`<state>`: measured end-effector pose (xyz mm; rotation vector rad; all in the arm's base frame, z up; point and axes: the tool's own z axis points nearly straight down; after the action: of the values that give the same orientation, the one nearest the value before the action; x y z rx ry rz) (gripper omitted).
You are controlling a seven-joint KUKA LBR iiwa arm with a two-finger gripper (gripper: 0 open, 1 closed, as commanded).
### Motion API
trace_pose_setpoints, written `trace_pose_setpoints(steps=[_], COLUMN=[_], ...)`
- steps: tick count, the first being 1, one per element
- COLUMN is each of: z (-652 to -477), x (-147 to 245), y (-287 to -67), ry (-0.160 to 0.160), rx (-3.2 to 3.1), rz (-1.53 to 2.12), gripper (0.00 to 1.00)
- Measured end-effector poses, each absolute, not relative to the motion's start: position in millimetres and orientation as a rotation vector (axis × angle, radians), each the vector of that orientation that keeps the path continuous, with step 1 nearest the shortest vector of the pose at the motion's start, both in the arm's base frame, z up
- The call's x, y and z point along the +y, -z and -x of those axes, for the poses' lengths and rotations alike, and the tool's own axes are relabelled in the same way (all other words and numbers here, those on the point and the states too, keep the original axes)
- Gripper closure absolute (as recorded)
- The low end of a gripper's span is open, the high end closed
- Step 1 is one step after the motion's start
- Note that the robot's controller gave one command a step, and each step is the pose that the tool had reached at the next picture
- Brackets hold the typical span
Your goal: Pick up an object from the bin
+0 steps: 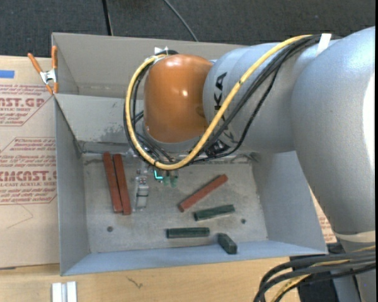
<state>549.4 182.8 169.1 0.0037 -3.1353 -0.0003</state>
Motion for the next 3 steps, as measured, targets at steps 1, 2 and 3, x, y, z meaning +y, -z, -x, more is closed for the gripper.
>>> trace_pose_setpoints(steps=[1, 2, 3], z=[-551.5, -520.5, -520.0], x=[182, 166, 113], y=[-173, -130, -114], ry=[0.002, 0.004, 0.002], rx=[-3.142, -3.149, -3.137], rz=[-0.002, -0.062, 0.003], gripper=[0.00, 0.00, 0.00])
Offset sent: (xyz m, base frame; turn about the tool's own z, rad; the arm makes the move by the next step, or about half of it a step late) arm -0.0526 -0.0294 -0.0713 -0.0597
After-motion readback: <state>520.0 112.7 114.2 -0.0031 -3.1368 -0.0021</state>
